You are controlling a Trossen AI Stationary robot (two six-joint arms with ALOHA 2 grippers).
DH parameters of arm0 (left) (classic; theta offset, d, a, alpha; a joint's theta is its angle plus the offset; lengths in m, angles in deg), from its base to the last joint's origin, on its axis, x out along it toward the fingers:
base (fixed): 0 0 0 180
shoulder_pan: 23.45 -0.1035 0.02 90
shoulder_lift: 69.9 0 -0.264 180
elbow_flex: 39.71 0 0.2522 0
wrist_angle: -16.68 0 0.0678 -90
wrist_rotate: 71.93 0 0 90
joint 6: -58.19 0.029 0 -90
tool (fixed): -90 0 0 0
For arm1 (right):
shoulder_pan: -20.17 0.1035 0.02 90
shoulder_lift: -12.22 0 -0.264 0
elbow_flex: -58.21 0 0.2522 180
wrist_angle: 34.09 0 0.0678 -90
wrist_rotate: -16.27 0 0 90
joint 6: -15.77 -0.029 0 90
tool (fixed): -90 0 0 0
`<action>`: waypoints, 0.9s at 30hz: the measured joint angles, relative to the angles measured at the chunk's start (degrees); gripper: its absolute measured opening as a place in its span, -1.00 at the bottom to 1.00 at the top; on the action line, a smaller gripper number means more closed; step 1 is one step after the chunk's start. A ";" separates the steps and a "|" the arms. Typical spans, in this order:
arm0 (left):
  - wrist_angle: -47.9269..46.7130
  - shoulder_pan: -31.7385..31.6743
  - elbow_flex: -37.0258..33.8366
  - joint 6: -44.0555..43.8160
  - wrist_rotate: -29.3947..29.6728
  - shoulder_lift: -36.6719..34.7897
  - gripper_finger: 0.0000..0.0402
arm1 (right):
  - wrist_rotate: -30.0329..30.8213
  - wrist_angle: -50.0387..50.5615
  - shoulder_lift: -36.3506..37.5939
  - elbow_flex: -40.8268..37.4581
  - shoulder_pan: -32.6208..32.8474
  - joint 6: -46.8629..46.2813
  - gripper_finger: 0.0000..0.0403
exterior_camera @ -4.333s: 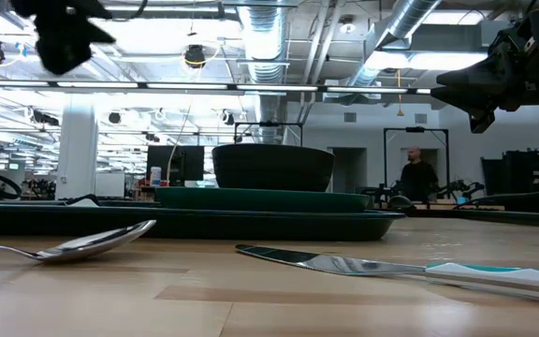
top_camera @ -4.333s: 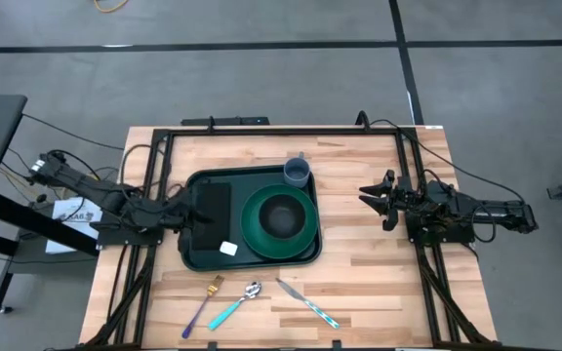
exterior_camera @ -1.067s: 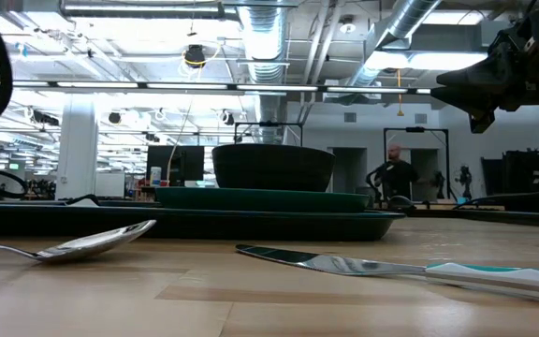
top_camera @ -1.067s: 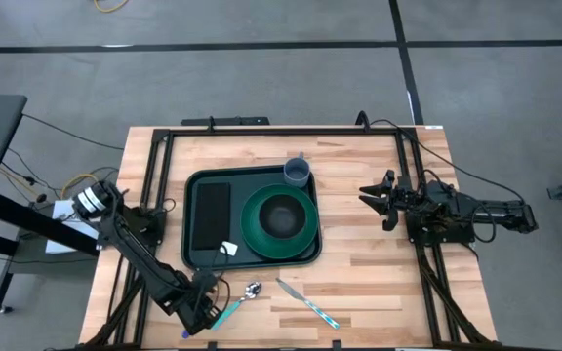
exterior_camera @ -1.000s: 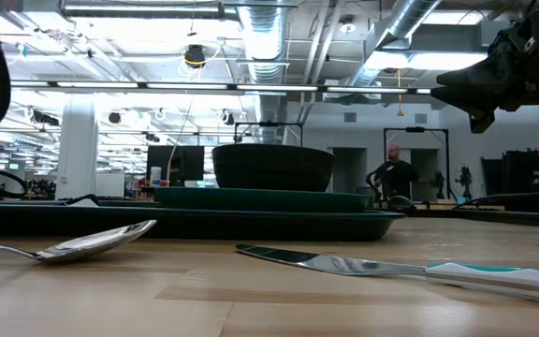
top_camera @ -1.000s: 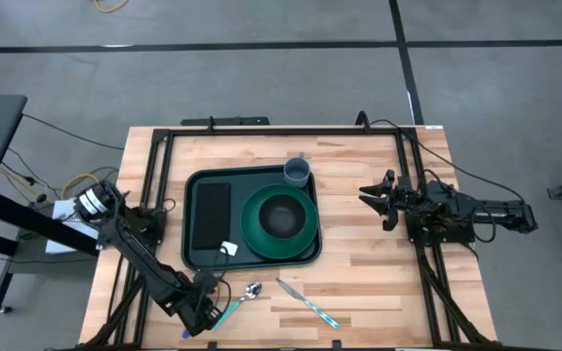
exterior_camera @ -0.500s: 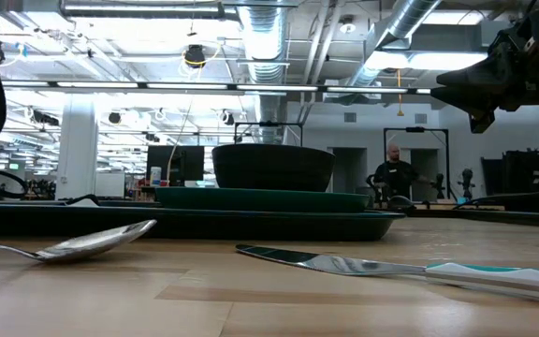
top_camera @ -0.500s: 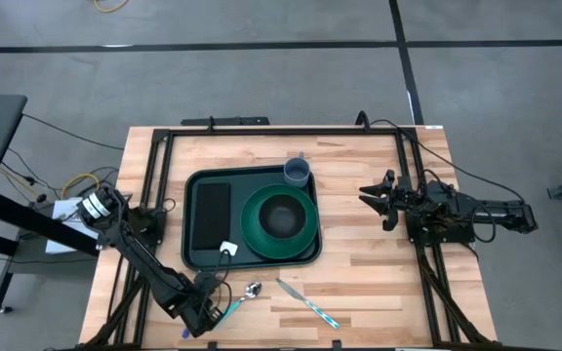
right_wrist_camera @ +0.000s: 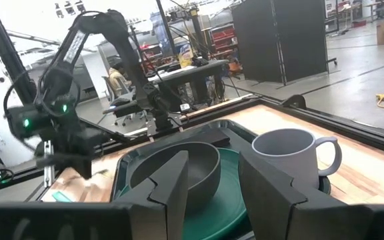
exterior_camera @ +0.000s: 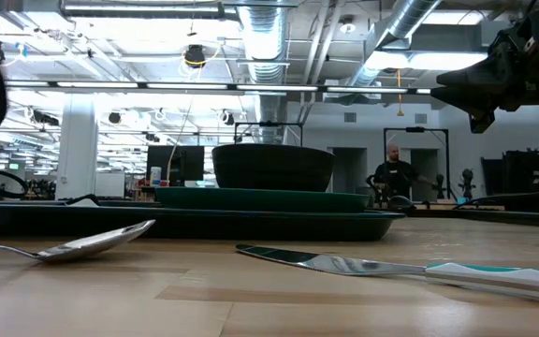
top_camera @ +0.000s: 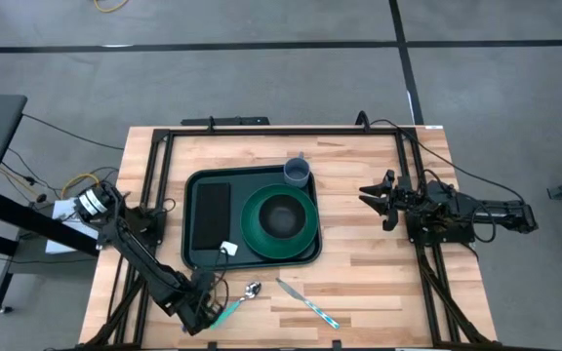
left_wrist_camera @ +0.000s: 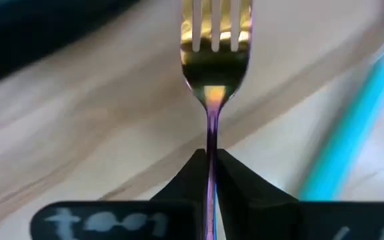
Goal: Set up tray
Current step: Put the violet fork on the black tray on top of the napkin
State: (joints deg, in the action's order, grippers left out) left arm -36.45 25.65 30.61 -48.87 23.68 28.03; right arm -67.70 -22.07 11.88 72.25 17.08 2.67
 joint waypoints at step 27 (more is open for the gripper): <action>-33.02 -18.16 0.24 1.64 15.78 -23.11 -1.00 | 0.00 0.00 -0.02 0.00 0.00 -0.01 -0.39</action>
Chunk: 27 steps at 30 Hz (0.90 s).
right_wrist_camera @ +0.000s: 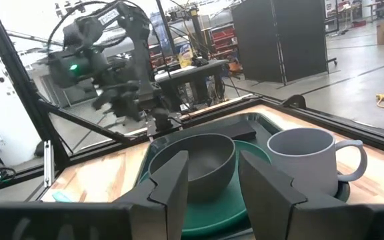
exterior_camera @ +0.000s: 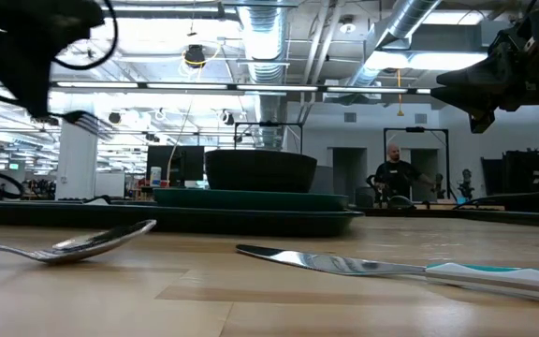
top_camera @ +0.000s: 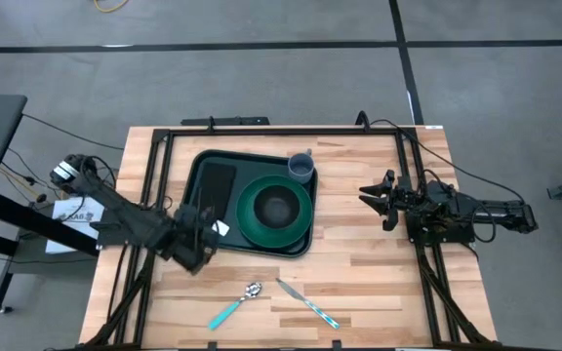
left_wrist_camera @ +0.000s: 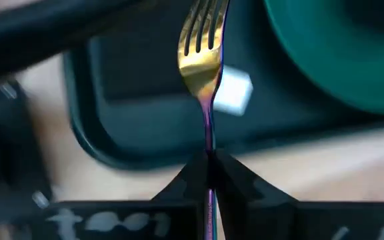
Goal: Set up tray
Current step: Put the violet fork on the black tray on top of the napkin
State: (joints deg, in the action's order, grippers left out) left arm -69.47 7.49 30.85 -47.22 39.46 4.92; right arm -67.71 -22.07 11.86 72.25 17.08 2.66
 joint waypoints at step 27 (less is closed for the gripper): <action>39.89 -53.74 -35.59 55.62 -11.43 -24.71 -1.00 | 0.02 0.00 0.02 0.01 -0.01 0.00 -0.39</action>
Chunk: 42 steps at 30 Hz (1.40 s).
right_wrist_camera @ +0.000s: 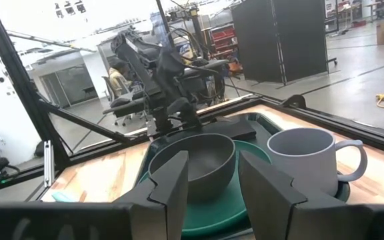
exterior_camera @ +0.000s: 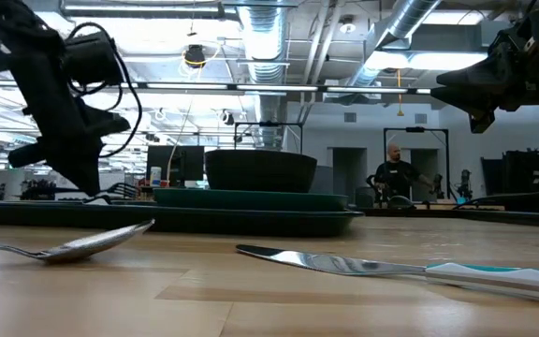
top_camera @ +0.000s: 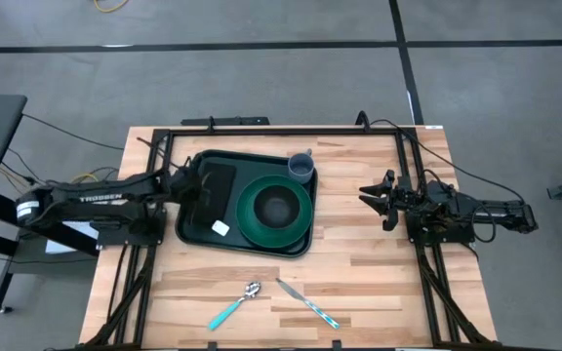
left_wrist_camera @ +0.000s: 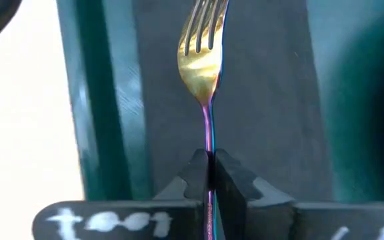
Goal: Set up tray
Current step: Put the violet fork on the black tray on top of the napkin
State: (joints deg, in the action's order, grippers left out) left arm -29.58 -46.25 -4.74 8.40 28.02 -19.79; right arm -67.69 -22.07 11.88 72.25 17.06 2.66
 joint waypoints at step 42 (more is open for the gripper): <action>12.36 -12.29 0.08 11.68 -5.02 13.81 -0.95 | 0.00 0.00 -0.01 0.01 0.01 0.00 -0.39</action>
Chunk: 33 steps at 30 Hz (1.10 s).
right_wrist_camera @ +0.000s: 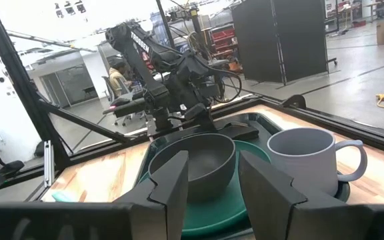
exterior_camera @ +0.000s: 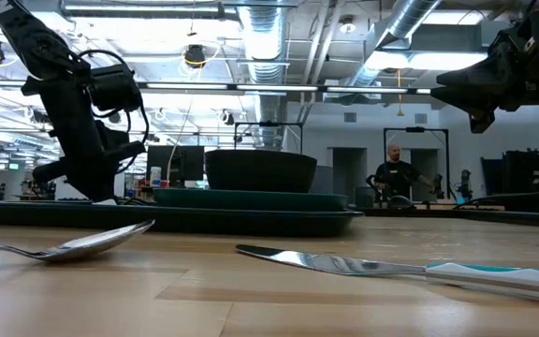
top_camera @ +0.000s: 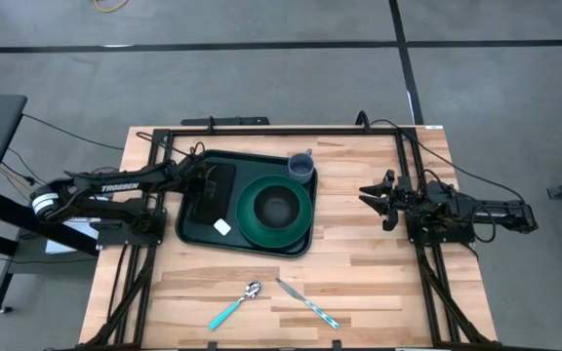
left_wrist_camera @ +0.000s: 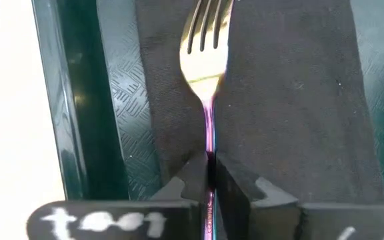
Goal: Set up tray
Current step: Put the violet fork on the black tray on top of the napkin, then put the blue spoon on the black tray on top of the napkin
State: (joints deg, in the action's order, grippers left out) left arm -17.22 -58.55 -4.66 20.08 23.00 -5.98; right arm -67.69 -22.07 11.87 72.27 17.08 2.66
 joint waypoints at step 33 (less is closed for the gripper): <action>-0.20 0.00 -0.07 0.02 -4.20 -8.48 -0.52 | 0.00 0.00 0.00 -0.01 0.00 -0.01 -0.39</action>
State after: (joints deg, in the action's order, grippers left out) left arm -17.42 -58.55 -4.73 20.11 18.80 -14.46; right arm -67.69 -22.07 11.87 72.26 17.07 2.65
